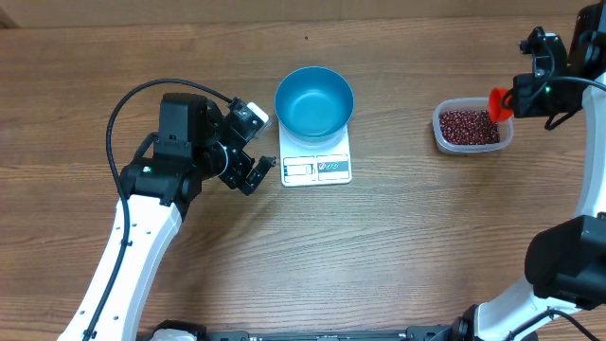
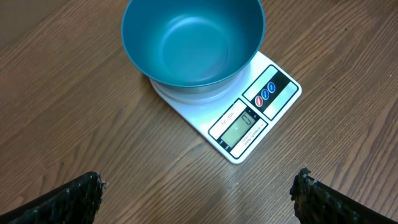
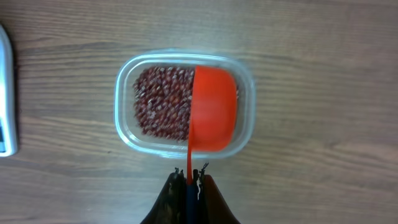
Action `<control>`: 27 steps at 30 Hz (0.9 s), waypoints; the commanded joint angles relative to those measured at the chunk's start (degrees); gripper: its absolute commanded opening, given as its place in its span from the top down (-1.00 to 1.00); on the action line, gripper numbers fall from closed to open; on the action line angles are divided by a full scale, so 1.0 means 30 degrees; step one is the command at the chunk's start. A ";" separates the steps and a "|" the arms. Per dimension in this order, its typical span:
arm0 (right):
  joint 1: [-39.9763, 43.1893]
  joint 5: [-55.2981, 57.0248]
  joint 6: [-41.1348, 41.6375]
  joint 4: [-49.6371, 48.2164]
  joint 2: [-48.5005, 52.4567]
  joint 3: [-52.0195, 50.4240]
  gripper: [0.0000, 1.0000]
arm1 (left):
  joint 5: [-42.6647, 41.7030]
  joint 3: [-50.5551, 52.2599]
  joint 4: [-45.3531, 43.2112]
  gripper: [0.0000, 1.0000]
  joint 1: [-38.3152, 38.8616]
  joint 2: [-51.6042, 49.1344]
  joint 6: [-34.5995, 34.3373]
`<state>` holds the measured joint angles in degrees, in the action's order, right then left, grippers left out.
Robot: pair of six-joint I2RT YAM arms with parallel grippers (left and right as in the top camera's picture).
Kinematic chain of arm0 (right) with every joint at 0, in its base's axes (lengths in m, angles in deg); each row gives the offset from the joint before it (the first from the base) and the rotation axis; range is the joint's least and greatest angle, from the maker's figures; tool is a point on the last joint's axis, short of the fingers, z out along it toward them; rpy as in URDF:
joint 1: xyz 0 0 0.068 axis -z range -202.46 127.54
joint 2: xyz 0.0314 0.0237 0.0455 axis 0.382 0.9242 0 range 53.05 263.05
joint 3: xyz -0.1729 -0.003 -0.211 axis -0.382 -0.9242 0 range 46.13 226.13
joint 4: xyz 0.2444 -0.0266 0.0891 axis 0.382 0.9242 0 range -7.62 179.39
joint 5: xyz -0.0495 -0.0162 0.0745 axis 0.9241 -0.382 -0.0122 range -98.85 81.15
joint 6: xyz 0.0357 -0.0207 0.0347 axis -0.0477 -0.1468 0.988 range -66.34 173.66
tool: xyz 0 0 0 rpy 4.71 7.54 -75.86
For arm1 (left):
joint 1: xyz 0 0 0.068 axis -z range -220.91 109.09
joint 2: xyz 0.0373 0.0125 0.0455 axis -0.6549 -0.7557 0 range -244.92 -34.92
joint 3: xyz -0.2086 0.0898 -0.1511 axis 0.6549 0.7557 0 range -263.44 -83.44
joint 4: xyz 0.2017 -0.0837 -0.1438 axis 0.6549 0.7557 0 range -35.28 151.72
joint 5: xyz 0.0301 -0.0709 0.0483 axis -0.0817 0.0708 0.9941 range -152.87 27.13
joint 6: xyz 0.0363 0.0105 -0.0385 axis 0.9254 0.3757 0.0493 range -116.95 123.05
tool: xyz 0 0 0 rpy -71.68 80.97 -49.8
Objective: Scoop item into bowl and weigh 150g on scale
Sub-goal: 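Lower the red scoop into the beans with the right gripper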
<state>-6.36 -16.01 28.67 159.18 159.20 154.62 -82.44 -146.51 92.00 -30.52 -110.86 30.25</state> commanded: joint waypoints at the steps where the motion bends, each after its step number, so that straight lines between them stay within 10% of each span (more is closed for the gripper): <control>1: 0.0000 0.0240 -0.1377 -0.0503 0.0291 -0.0787 0.92 | -0.0328 -0.0423 -0.0007 -0.99 -0.0073 -0.0102 0.0226; 27: -0.0007 -0.2208 -0.0109 -0.5209 0.0452 -0.6397 0.93 | -0.0328 -0.0423 0.0000 -0.99 -0.0073 -0.0102 0.0219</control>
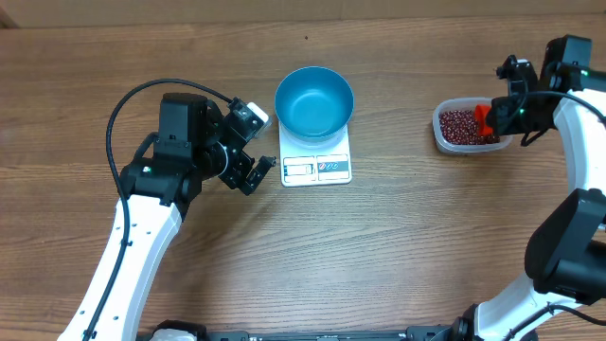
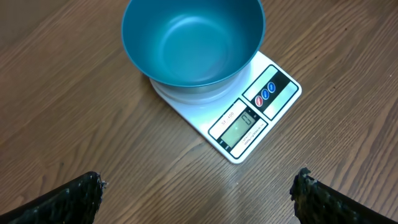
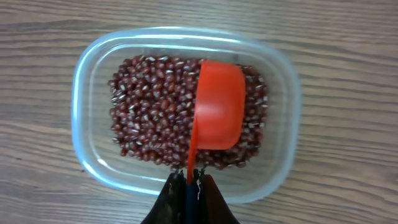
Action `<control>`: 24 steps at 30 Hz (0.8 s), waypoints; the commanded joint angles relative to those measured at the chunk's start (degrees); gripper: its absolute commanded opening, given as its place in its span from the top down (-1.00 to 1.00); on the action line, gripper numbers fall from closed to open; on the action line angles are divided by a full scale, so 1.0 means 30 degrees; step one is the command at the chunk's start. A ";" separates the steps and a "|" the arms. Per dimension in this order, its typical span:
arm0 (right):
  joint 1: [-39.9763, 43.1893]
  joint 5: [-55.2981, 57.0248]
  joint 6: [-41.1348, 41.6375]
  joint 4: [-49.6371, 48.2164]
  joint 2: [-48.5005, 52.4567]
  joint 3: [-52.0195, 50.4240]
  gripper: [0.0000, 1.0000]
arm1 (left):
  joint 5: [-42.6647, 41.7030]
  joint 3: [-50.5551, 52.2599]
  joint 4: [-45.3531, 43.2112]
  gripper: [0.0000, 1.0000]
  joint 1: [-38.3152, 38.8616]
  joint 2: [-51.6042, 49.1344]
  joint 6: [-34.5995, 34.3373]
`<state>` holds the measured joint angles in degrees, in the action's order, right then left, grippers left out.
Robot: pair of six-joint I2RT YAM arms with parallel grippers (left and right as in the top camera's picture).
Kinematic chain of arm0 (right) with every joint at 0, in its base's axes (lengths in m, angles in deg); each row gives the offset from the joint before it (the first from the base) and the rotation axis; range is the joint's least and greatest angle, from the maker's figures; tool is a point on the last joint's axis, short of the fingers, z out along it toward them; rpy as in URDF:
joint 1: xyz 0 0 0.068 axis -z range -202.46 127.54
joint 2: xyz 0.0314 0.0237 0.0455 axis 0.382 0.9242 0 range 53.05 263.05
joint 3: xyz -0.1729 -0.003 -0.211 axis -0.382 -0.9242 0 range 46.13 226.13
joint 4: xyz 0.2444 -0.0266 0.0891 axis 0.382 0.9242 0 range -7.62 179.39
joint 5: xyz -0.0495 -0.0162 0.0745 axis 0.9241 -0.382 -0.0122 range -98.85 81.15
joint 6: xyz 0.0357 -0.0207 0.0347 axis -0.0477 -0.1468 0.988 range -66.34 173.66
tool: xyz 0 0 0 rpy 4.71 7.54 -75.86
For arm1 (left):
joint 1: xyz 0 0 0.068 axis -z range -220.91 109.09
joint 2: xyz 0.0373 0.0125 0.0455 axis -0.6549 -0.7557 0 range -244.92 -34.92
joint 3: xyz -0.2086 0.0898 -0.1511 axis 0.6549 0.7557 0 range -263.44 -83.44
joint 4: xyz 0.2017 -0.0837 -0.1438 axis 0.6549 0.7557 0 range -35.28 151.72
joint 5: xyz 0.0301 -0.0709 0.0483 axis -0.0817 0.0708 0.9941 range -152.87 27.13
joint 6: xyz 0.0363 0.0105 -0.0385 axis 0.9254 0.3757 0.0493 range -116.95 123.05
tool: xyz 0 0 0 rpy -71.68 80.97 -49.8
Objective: Scoop item into bowl and weigh 150g on scale
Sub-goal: 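Lower the red scoop into the beans with the right gripper, then drag the red scoop through the beans to fill it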
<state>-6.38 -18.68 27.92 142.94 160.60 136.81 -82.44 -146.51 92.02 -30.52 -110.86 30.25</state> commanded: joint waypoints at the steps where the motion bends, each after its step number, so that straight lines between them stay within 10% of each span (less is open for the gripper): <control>1: 0.0000 -0.1625 0.0168 0.0284 -0.0015 -0.0459 0.93 | -0.0328 -0.0423 -0.0007 -0.99 -0.0073 -0.0102 0.0226; 24: 0.1945 -0.5246 0.4575 0.0838 -0.0015 -0.0634 0.93 | -0.0328 -0.0423 -0.0015 -0.99 -0.0073 -0.0102 0.0226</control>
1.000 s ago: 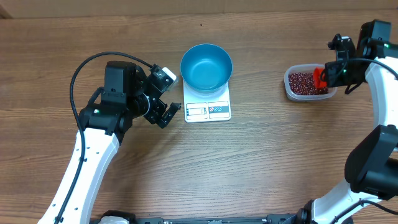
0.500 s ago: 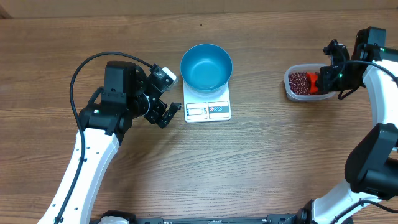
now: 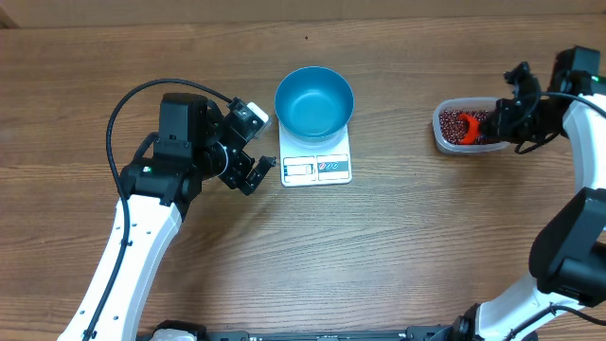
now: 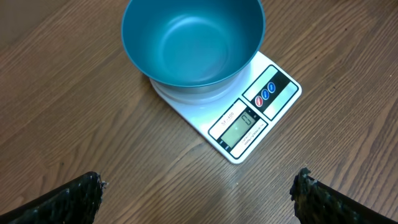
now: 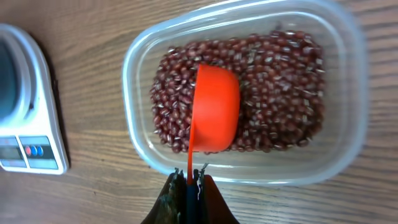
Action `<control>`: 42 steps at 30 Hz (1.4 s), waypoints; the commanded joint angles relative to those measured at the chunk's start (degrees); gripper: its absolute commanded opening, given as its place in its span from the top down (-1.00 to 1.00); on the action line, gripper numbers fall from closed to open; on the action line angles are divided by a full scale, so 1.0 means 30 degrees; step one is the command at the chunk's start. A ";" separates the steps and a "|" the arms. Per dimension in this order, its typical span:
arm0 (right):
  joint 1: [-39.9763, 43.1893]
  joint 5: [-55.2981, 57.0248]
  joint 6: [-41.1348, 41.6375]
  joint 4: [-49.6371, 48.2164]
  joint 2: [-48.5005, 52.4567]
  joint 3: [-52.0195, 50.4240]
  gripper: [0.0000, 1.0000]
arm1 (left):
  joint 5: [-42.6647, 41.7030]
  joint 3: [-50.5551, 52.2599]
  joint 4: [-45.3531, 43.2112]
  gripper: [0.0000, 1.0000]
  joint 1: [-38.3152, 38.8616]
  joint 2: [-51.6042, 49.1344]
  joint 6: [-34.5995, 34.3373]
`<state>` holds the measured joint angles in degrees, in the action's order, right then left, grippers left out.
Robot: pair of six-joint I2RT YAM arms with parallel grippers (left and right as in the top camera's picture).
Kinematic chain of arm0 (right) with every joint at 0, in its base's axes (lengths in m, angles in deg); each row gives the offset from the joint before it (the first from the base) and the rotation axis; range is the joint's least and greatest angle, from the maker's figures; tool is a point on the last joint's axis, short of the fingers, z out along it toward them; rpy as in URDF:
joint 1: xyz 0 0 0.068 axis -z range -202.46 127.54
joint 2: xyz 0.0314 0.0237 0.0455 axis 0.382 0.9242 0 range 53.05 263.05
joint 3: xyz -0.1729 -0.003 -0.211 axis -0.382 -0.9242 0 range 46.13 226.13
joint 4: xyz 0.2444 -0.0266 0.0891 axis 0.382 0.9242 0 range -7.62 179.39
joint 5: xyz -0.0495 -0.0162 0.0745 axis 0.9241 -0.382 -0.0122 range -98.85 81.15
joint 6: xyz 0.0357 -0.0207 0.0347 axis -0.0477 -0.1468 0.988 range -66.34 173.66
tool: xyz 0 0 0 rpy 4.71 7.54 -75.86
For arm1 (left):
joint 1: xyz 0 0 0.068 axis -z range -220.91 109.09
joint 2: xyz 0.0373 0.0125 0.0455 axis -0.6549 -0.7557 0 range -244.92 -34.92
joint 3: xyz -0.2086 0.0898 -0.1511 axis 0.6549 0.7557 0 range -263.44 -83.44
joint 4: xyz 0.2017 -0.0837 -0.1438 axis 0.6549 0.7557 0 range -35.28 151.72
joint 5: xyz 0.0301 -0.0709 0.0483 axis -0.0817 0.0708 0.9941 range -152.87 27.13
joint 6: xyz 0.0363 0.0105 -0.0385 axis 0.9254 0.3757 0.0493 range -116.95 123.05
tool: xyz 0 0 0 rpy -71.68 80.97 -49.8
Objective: Scoop item into bowl and weigh 150g on scale
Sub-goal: 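Drag the red scoop through the beans to fill it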
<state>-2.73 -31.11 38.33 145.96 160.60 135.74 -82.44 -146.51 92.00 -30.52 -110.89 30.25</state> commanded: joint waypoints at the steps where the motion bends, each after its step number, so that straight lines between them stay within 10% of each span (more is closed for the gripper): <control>1: 0.0903 -0.1443 0.1115 -0.0168 -0.0015 -0.0357 0.93 | -0.0328 -0.0423 -0.0007 -0.99 -0.0073 -0.0095 0.0226; 42: 0.5668 -1.1176 0.1049 -0.0080 -0.0015 -0.1778 0.93 | -0.0328 -0.0423 0.0000 -0.99 -0.0073 -0.0095 0.0226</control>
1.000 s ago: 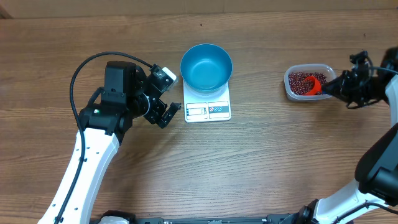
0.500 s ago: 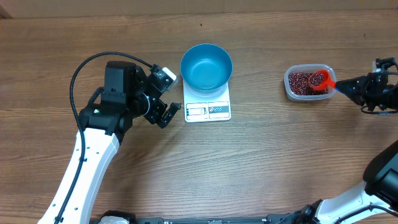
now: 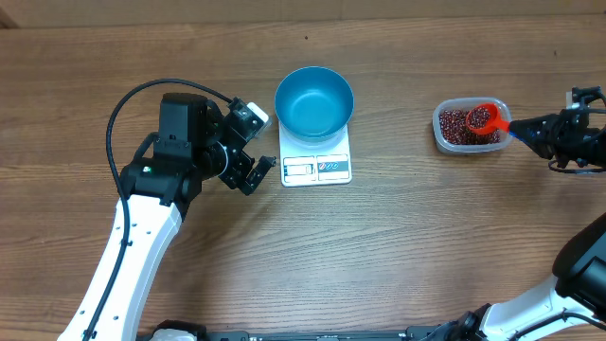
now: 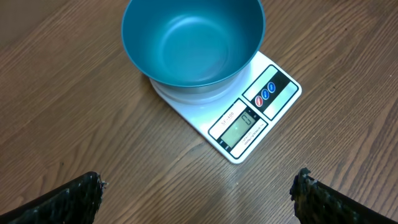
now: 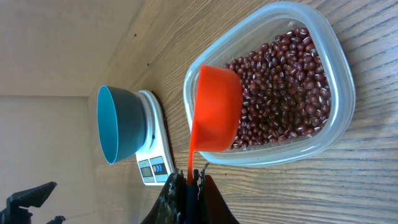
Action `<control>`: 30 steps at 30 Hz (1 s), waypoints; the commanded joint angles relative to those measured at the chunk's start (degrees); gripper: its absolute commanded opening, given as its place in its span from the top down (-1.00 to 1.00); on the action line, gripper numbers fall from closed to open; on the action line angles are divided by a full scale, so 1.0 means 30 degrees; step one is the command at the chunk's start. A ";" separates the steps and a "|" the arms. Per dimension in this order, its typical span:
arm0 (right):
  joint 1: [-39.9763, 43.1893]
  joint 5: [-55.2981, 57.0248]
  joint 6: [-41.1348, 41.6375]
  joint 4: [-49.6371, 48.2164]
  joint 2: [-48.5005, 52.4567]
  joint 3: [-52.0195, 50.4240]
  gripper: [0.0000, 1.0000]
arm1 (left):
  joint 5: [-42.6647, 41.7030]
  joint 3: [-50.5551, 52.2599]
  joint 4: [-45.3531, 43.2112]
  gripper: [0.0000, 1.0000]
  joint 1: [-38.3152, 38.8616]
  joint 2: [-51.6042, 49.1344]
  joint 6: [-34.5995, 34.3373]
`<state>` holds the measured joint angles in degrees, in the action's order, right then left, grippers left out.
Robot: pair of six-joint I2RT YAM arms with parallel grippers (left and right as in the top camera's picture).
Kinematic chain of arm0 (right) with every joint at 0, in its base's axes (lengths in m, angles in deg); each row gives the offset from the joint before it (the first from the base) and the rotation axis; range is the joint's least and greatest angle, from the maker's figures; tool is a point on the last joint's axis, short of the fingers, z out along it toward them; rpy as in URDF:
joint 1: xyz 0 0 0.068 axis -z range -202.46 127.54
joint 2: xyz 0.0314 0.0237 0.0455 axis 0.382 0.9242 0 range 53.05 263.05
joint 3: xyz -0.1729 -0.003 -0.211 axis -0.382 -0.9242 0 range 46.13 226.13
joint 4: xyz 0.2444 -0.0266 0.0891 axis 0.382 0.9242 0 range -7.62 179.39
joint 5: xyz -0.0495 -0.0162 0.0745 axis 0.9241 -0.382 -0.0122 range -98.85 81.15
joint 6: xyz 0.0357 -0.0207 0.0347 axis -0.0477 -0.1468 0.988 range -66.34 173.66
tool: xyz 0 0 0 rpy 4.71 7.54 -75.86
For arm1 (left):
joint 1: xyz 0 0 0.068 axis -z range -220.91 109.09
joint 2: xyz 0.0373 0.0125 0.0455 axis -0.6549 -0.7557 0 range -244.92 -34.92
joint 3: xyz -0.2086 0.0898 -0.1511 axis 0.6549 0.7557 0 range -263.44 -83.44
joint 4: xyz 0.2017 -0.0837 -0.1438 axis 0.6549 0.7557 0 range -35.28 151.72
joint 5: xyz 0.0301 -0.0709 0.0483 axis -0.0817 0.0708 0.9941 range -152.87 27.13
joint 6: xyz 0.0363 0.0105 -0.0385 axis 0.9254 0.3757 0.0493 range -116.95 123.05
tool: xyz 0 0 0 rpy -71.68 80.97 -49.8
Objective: Scoop item into bowl and weigh 150g on scale
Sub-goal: 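Drag the red scoop through the beans to fill it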
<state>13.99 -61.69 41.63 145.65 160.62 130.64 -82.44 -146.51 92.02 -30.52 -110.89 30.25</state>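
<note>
An empty blue bowl (image 3: 314, 99) stands on a white scale (image 3: 317, 168); the left wrist view shows the bowl (image 4: 193, 42) and scale (image 4: 252, 121) too. A clear tub of red beans (image 3: 459, 128) sits at the right. My right gripper (image 3: 532, 131) is shut on the handle of an orange scoop (image 3: 483, 117), held over the tub with beans in its cup. From the right wrist camera the scoop (image 5: 216, 115) shows its underside above the tub (image 5: 283, 93), gripper (image 5: 189, 177) clamped on the handle. My left gripper (image 4: 196, 193) hangs open left of the scale.
The wooden table (image 3: 398, 246) carries only the scale and the tub. The left arm (image 3: 151, 189) and its cable lie on the table's left half. Bare wood separates the scale from the tub.
My right gripper has drawn back to the right and tilted, and the scoop has gone from down among the beans to above the tub with beans in it. The left arm stays still.
At first the scoop hung empty above the tub's right side. It then stood lower over the beans, and later its cup lay down in them. Now it is above the tub, loaded with beans. The bowl, scale and left arm kept their places throughout.
</note>
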 commanded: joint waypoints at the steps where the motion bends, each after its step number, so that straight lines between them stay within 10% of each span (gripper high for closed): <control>1: 0.0095 -0.1013 -0.0051 0.0022 -0.0022 -0.0080 0.93 | -0.0328 -0.0423 -0.0007 -0.99 -0.0073 -0.0095 0.0219; 30: 0.0109 -0.1071 -0.0138 0.0255 -0.0022 -0.0080 0.93 | -0.0328 -0.0423 -0.0007 -0.99 -0.0073 -0.0095 0.0226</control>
<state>13.99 -63.09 41.63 146.48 160.62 130.64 -82.42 -146.51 92.00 -30.52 -110.89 30.25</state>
